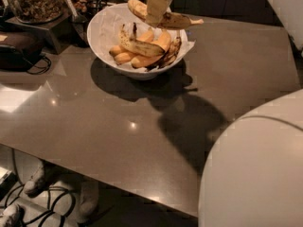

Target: Pick banana from white bowl

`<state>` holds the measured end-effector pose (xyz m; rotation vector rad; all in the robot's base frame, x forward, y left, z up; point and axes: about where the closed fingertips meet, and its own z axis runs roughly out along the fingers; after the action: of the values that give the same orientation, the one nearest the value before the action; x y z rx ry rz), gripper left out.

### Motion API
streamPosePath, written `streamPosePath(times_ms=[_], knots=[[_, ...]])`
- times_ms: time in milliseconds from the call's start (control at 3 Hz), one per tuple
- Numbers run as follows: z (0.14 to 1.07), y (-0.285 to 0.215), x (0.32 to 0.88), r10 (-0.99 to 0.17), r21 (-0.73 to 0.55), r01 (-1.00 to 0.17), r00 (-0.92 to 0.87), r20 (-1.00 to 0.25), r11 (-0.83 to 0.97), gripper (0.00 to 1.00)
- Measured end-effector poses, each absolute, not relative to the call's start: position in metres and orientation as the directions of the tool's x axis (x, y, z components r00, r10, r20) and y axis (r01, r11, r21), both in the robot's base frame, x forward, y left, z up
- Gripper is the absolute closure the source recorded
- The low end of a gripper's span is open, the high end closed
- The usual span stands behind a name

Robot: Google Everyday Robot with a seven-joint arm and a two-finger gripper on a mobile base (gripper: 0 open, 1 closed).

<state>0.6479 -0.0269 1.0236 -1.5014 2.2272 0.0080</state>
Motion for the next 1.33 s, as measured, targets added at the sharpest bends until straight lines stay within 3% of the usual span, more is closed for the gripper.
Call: streamPosePath(times_ms=[1333], knots=[[1.014,0.024,0.611,-0.895,-0.139,-0.942,-0.235,-0.380,0.306,1.00]])
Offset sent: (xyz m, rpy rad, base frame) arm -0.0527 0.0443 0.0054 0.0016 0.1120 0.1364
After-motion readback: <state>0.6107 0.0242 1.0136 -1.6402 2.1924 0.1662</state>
